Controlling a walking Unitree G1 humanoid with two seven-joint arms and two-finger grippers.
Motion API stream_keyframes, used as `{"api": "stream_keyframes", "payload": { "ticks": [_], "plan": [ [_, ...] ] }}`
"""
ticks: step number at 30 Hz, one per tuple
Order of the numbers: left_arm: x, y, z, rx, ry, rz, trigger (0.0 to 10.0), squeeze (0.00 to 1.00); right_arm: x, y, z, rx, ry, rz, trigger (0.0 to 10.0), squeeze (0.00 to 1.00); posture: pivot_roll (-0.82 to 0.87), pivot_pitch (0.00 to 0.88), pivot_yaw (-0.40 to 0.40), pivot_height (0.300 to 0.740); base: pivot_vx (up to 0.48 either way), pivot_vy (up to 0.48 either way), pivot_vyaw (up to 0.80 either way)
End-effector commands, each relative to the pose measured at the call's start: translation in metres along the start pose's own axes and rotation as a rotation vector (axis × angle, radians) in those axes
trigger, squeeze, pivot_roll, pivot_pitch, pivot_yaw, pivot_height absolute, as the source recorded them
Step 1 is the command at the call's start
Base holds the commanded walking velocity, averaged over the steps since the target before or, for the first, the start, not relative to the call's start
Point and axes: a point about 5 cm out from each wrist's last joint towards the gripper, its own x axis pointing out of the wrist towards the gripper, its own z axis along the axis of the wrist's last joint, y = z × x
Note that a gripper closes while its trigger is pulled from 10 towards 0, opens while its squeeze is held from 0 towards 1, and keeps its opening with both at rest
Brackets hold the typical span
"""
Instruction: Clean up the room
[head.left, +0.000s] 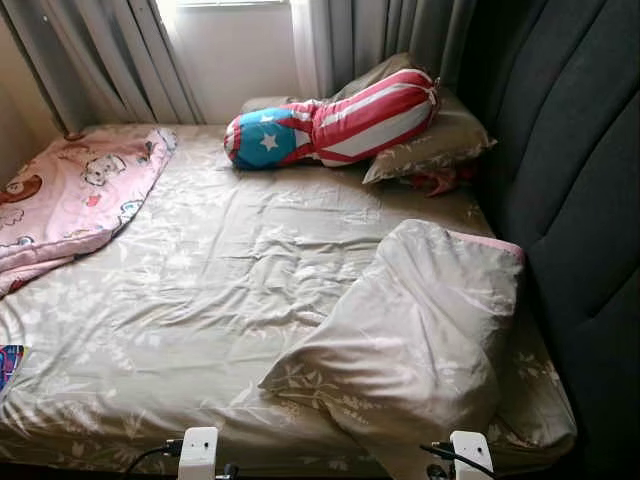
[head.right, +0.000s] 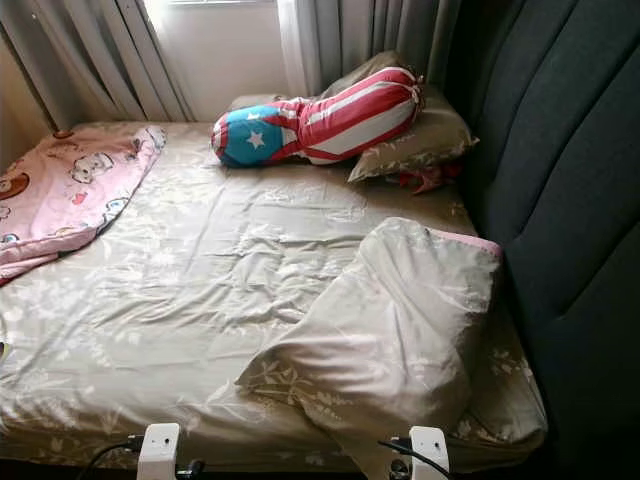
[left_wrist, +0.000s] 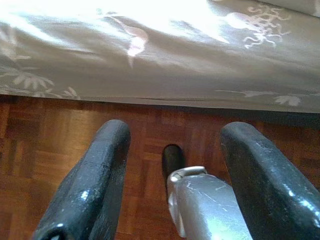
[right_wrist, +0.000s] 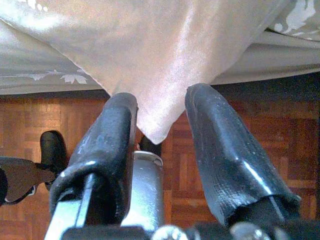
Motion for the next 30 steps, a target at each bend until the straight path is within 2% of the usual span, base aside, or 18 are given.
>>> {"api": "stream_keyframes", "payload": {
  "ticks": [1,15,21,27,30],
  "plan": [
    [0.000,0.001,-0.003,-0.018,0.018,0.005,10.0,0.00,0.000,-0.001,0.000,0.014,-0.006,-0.009,10.0,0.00,-0.04,0.000,0.012,0.740,0.000,0.000,0.00],
    [0.001,0.000,0.001,-0.031,0.008,0.013,10.0,0.00,0.000,-0.003,0.004,0.023,-0.037,-0.031,10.0,0.00,-0.04,0.000,0.006,0.740,0.248,0.000,0.00],
    [0.001,0.000,0.004,-0.034,-0.009,0.013,10.0,0.00,-0.001,-0.004,0.006,0.030,-0.073,-0.045,10.0,0.00,-0.04,0.000,0.007,0.740,0.000,0.000,0.00],
    [0.003,0.003,0.017,-0.033,-0.074,0.014,10.0,0.00,-0.002,-0.005,0.010,0.060,-0.142,-0.072,10.0,0.00,-0.05,0.000,0.009,0.740,0.000,0.000,0.00],
    [0.004,0.010,0.030,-0.053,-0.139,0.033,10.0,0.00,-0.003,-0.006,0.013,0.080,-0.192,-0.097,10.0,0.00,-0.05,0.000,0.008,0.740,0.000,0.000,0.00]
  ]
}}
